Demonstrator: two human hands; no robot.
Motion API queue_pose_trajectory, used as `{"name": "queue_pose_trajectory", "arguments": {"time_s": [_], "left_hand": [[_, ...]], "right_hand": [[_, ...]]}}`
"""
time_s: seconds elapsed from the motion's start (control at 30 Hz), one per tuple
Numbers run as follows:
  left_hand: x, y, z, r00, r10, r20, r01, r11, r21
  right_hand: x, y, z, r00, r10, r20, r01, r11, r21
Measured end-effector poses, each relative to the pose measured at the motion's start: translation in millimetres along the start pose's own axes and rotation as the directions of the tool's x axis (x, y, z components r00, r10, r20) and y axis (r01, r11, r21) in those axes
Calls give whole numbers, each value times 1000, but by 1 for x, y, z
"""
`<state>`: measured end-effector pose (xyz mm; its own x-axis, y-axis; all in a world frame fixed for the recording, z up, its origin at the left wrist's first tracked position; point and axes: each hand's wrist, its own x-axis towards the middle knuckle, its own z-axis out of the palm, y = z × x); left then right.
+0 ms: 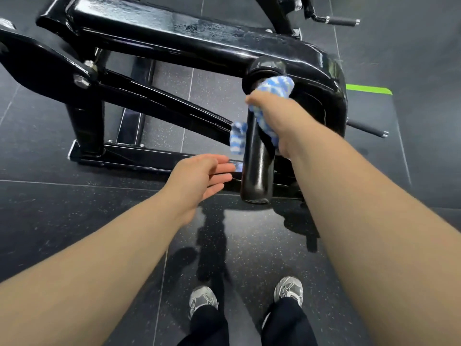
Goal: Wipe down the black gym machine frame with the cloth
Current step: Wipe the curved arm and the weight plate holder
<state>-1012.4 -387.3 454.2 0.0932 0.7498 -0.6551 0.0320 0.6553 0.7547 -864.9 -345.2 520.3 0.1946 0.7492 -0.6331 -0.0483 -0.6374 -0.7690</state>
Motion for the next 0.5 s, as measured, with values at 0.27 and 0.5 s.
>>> {"name": "queue_pose_trajectory", "arguments": {"time_s": [0.27,0.5], "left_hand": [[5,10,19,999,42,-34,-44,996,-83],[-7,3,19,997,70,32,-70,997,-22]], "right_hand": [[-58,90,2,981,177,82,-188,971,150],[-68,109,-12,991,70,119,-89,982,165]]}}
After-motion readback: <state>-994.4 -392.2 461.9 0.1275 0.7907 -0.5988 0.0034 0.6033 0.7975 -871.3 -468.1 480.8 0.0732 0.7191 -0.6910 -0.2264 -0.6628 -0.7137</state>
